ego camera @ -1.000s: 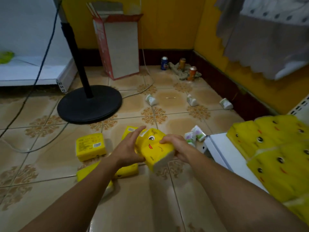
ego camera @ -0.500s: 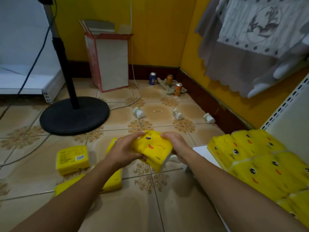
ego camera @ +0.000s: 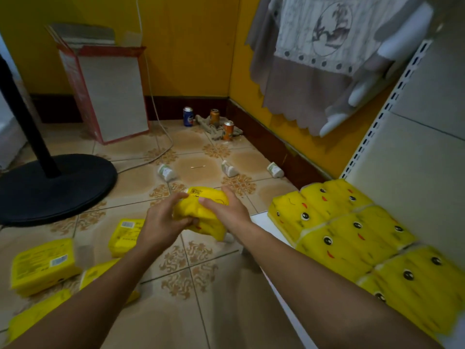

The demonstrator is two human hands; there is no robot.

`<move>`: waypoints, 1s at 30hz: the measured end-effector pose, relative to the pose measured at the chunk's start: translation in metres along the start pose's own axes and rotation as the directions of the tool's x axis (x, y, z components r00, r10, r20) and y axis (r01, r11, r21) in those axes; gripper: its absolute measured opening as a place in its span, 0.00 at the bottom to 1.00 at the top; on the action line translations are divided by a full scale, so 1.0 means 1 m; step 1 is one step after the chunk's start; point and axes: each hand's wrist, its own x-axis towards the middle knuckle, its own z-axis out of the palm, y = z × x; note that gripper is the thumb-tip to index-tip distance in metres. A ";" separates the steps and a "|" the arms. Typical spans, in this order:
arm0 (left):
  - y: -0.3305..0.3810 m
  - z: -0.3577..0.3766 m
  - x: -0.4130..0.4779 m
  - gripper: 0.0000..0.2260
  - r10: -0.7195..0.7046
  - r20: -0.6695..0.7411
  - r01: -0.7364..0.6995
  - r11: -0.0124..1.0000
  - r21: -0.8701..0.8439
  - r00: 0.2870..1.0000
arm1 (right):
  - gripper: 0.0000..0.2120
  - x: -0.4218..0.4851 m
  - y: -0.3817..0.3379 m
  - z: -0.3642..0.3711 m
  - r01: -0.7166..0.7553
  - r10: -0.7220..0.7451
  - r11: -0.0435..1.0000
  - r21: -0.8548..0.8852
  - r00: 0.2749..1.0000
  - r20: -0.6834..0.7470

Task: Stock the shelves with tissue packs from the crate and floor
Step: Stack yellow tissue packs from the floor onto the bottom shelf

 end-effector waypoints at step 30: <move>0.091 0.177 -0.001 0.24 0.271 0.354 -0.278 0.960 -0.031 0.895 | 0.39 0.011 0.100 -0.248 -0.229 0.119 0.973 -0.028 0.601 -0.790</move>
